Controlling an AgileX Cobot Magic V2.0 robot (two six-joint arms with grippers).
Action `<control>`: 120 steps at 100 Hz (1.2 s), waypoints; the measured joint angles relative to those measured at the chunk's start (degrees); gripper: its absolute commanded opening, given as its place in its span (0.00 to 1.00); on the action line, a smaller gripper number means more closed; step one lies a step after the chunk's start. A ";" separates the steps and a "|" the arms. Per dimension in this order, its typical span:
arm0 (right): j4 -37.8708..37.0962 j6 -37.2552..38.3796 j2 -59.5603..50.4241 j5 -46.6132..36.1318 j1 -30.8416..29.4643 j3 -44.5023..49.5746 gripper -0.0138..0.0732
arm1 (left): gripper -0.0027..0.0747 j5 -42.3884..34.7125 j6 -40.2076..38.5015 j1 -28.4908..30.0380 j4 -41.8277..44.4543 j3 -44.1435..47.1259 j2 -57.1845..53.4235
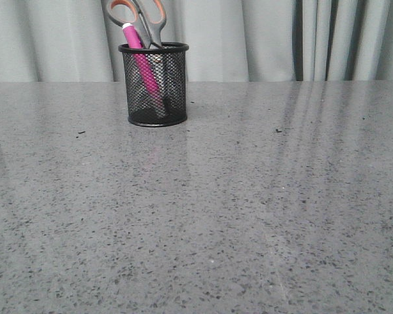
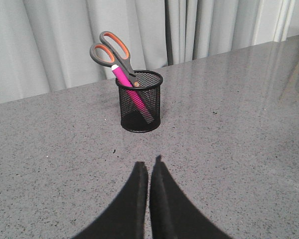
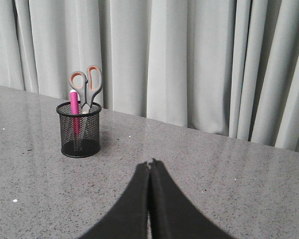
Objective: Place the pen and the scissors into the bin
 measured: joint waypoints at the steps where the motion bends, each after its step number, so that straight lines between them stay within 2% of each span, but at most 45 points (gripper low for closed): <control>1: 0.00 0.00 0.00 0.00 0.00 0.00 0.07 | 0.01 0.00 0.00 0.00 0.00 0.00 0.00; 29: 0.00 -0.04 0.00 0.00 0.00 0.00 0.07 | 0.01 -1.43 0.12 0.15 0.92 2.38 -0.31; 43: -0.02 -0.04 0.00 0.00 0.00 0.00 0.07 | 0.01 -11.27 0.46 3.77 4.06 10.16 -3.57; 51: -0.12 -0.04 0.00 0.00 0.00 0.00 0.07 | 0.01 -18.74 0.46 7.81 5.06 16.81 -6.87; 61: -0.12 -0.04 0.00 -0.13 0.00 0.00 0.07 | 0.01 -23.03 0.46 12.97 5.43 24.56 -8.41; 73: -0.12 -0.04 0.00 -0.13 0.00 0.00 0.07 | 0.01 -22.46 0.46 18.22 5.43 30.23 -8.41; 83: -0.12 -0.04 0.00 -0.13 0.00 0.00 0.07 | 0.01 -20.33 0.46 21.09 4.96 30.52 -8.41; 91: -0.12 -0.04 0.00 -0.13 0.00 0.00 0.07 | 0.01 -17.47 0.46 21.95 4.70 30.52 -8.41; 120: -0.12 -0.13 0.00 -0.13 0.00 0.00 0.07 | 0.01 -17.29 0.46 22.30 4.70 30.52 -8.41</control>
